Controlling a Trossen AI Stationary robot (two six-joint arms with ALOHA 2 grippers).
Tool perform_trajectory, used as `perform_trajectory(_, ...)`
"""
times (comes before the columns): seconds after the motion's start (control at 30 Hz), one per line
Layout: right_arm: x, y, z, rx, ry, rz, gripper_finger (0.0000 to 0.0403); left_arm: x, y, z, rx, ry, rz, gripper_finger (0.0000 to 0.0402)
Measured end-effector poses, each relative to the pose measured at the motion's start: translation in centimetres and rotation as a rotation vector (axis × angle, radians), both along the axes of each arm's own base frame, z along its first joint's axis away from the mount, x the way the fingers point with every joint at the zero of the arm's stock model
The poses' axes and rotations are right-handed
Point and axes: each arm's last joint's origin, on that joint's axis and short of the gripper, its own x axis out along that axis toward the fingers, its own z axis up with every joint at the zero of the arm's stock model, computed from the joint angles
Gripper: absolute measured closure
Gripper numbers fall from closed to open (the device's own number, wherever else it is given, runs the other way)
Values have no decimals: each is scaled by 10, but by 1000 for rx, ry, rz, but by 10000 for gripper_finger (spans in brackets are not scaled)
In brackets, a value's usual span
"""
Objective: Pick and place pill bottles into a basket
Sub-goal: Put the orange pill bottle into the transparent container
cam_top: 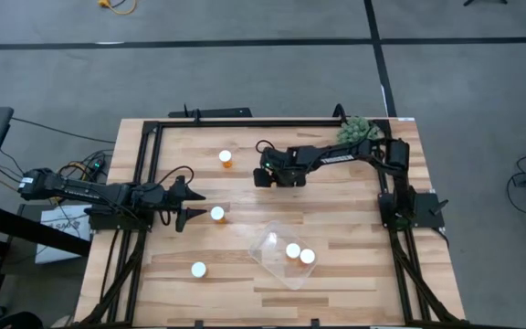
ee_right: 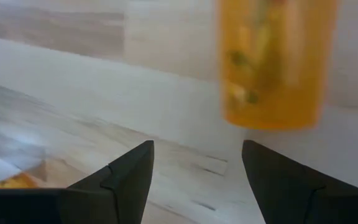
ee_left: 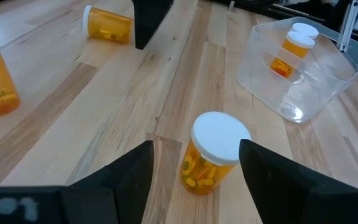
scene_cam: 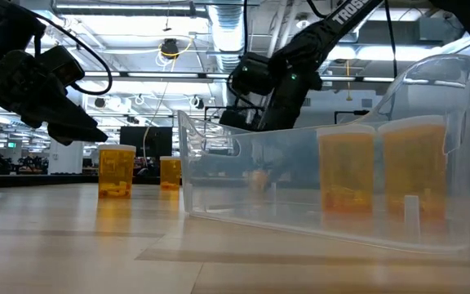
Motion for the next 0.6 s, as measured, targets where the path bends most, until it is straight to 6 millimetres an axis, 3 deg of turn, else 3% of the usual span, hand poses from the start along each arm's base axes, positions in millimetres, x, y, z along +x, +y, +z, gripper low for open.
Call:
perform_trajectory(0.43,-2,-23,51,-127,202,101,163,0,0,0,0,0,0,175)
perform_trajectory(0.6,-5,-35,58,-155,213,92,163,0,0,0,0,0,0,175)
